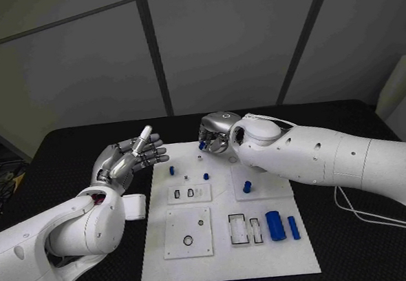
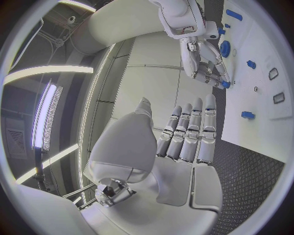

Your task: Assemble the parts on the task board

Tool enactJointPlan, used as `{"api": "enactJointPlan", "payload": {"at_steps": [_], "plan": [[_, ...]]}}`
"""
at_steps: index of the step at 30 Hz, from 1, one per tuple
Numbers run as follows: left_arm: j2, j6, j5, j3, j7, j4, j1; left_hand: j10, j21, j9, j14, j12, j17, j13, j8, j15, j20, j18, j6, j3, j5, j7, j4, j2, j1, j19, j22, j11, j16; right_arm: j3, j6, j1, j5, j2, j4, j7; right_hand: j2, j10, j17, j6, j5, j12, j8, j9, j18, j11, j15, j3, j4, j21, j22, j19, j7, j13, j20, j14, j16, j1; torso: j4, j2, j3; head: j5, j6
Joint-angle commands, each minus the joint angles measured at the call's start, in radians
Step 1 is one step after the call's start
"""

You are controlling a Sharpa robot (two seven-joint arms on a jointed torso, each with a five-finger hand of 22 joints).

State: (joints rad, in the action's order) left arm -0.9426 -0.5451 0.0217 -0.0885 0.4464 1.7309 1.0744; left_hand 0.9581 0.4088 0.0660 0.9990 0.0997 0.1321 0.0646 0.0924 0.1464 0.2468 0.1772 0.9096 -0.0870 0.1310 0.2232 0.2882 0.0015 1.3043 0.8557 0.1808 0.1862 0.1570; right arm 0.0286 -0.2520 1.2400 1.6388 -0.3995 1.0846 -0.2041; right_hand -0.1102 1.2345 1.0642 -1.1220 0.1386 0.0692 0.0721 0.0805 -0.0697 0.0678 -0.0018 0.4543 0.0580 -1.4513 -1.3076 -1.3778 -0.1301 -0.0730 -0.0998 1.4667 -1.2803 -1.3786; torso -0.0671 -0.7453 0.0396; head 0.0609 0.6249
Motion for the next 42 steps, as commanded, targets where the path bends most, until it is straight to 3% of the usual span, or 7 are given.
{"api": "enactJointPlan", "payload": {"at_steps": [1,6,10,12,26,37,42], "plan": [[0.001,0.003,-0.003,-0.001,0.001,0.001,0.002,-0.003,0.001,-0.001,-0.006,-0.007,0.001,0.0,-0.005,-0.001,0.002,0.003,-0.001,-0.005,-0.006,0.003,0.001,0.001,0.002,0.0,-0.001,0.001,-0.004,-0.001,0.027,0.002,-0.004,0.002,-0.001,0.01,-0.004,-0.004,-0.003,0.003,-0.003,-0.007,0.002,-0.002,0.011,0.005,-0.005,-0.001,0.008,-0.004,0.001,0.001,-0.004,0.001,-0.005,0.027,-0.002,0.009,0.0004,0.0,-0.0003,-0.002,0.001],[0.001,0.003,-0.003,-0.001,-0.001,0.0,0.003,-0.003,0.001,-0.001,-0.006,-0.007,0.001,0.0,-0.005,-0.001,0.002,0.003,-0.001,-0.005,-0.006,0.003,0.001,0.001,0.002,0.0,-0.001,0.001,-0.004,-0.001,0.014,0.002,-0.004,0.002,-0.005,0.005,-0.022,-0.039,-0.024,0.043,-0.008,-0.009,-0.012,-0.01,0.006,0.016,0.005,-0.005,0.013,0.007,0.025,0.021,-0.018,0.006,-0.01,0.019,0.01,0.019,0.0023,0.0,-0.0006,-0.002,0.001],[0.0,0.003,-0.003,-0.001,-0.001,0.0,0.003,-0.003,0.001,-0.001,-0.006,-0.007,0.001,0.0,-0.005,-0.001,0.002,0.003,-0.001,-0.005,-0.006,0.003,0.001,0.001,0.002,0.0,-0.001,0.001,-0.004,-0.001,-0.01,0.002,-0.004,0.001,-0.005,0.003,-0.065,-0.19,-0.138,0.437,-0.073,0.001,-0.018,-0.025,-0.022,0.042,0.027,-0.073,0.029,0.077,0.157,0.127,-0.018,0.008,-0.032,-0.02,0.083,0.023,0.0024,-0.001,-0.0007,-0.002,-0.001],[-0.001,0.003,-0.003,-0.001,-0.002,0.0,0.003,-0.003,0.001,-0.001,-0.006,-0.007,0.001,0.0,-0.005,0.0,0.002,0.003,-0.001,-0.005,-0.006,0.003,0.001,0.001,0.003,0.0,-0.001,0.001,-0.004,-0.001,-0.022,0.002,-0.004,-0.003,0.0,0.004,-0.066,-0.222,-0.187,0.486,-0.065,0.009,-0.019,-0.025,-0.031,0.048,0.032,-0.113,0.041,0.102,0.199,0.16,-0.012,0.007,-0.039,-0.036,0.114,0.001,0.0018,-0.001,-0.0012,-0.002,-0.001],[-0.009,0.006,-0.003,-0.001,-0.004,-0.006,0.003,-0.004,0.0,-0.001,-0.007,-0.008,0.001,-0.001,-0.005,0.0,0.002,0.003,-0.001,-0.006,-0.006,0.003,0.001,0.001,0.003,-0.001,-0.001,0.001,-0.005,0.001,-0.159,0.001,-0.096,-0.239,0.241,-0.005,-0.06,-0.133,-0.154,0.23,0.051,0.118,0.028,0.002,-0.016,0.033,0.019,-0.134,0.095,0.07,0.127,0.091,-0.04,0.002,-0.028,-0.003,0.076,-0.042,0.0221,0.003,-0.0084,-0.008,-0.006],[-0.007,0.01,-0.003,-0.001,-0.006,-0.013,0.002,-0.004,0.0,-0.001,-0.007,-0.008,0.001,-0.001,-0.006,0.0,0.002,0.003,-0.001,-0.006,-0.006,0.003,0.001,0.001,0.003,-0.001,-0.002,0.001,-0.005,0.002,-0.039,0.001,-0.229,-0.397,0.346,-0.054,-0.117,0.075,-0.064,0.169,0.129,0.263,0.048,0.001,0.005,-0.011,-0.016,-0.233,0.137,0.018,0.03,0.017,-0.015,-0.094,0.002,0.02,0.012,-0.008,0.0343,0.007,-0.0164,-0.008,-0.007],[-0.002,0.014,-0.003,0.0,-0.008,-0.017,0.002,-0.004,0.0,-0.001,-0.007,-0.008,0.001,0.0,-0.006,0.0,0.003,0.003,-0.001,-0.007,-0.006,0.003,0.001,0.001,0.003,-0.001,-0.002,0.001,-0.005,0.002,0.015,0.001,-0.24,-0.405,0.343,-0.069,-0.084,0.009,0.057,0.19,0.17,0.45,0.052,-0.006,0.012,-0.015,-0.016,-0.386,0.182,-0.001,-0.007,-0.006,-0.013,-0.285,0.013,0.035,-0.065,-0.047,0.031,0.004,-0.0139,-0.007,-0.008]]}}
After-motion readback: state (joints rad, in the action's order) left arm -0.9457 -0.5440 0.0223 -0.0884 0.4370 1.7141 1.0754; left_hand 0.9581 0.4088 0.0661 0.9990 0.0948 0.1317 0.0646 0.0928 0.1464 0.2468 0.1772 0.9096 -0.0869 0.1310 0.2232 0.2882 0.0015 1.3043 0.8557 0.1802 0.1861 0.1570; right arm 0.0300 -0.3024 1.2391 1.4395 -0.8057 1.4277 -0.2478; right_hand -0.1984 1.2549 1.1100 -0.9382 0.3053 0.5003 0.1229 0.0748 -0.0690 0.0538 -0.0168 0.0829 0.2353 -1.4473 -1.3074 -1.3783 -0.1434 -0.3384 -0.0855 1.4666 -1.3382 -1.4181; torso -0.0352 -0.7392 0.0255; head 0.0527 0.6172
